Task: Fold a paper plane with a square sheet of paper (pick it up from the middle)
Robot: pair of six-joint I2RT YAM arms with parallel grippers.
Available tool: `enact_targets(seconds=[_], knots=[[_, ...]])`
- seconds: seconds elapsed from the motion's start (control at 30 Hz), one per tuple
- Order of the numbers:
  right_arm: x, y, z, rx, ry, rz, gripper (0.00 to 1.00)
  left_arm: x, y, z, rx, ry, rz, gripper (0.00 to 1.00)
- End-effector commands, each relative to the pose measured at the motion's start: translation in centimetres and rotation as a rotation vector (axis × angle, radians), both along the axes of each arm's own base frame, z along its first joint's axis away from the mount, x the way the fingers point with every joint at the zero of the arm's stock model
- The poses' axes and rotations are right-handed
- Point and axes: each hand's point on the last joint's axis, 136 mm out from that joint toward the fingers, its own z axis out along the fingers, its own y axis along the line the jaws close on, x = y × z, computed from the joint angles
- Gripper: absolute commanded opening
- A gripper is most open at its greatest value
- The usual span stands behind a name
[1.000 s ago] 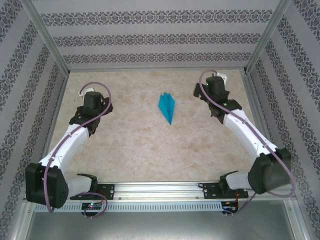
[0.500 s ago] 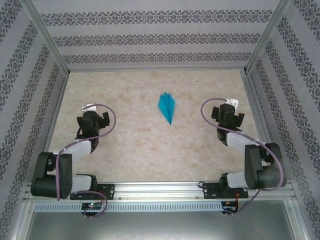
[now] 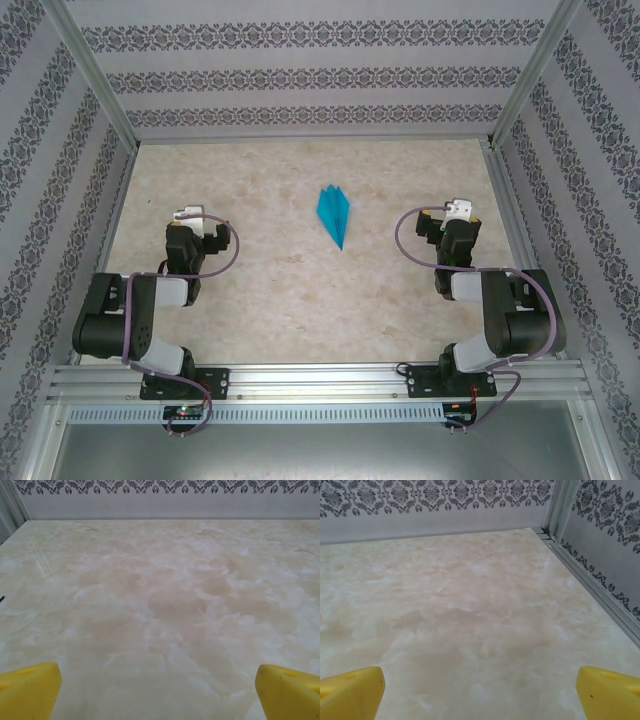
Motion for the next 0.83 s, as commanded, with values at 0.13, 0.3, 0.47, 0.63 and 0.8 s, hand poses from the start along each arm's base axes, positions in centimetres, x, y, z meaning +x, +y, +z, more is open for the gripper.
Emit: enact_targets(seconds=[0.13,0.3,0.47,0.63,0.8], knots=[[0.6,0.3,1.6,0.001,-0.066,0.032,0.98,1.2,-0.3,0.9,0.03,-0.041,-0.021,1.0],[0.7,0.3,1.6,0.001,-0.067,0.033,0.98,1.5,-1.9,0.7,0.057,-0.015,-0.099,1.0],[0.7,0.3,1.6,0.001,-0.067,0.032,0.98,1.6,-1.8,0.7,0.058,-0.014,-0.096,1.0],[0.6,0.4,1.6,0.0,-0.066,0.034,0.98,1.7,-1.9,0.5,0.065,-0.006,-0.093,1.0],[0.5,1.0,1.7,0.003,-0.074,0.073,0.98,1.6,-1.9,0.6,0.065,-0.009,-0.093,1.0]])
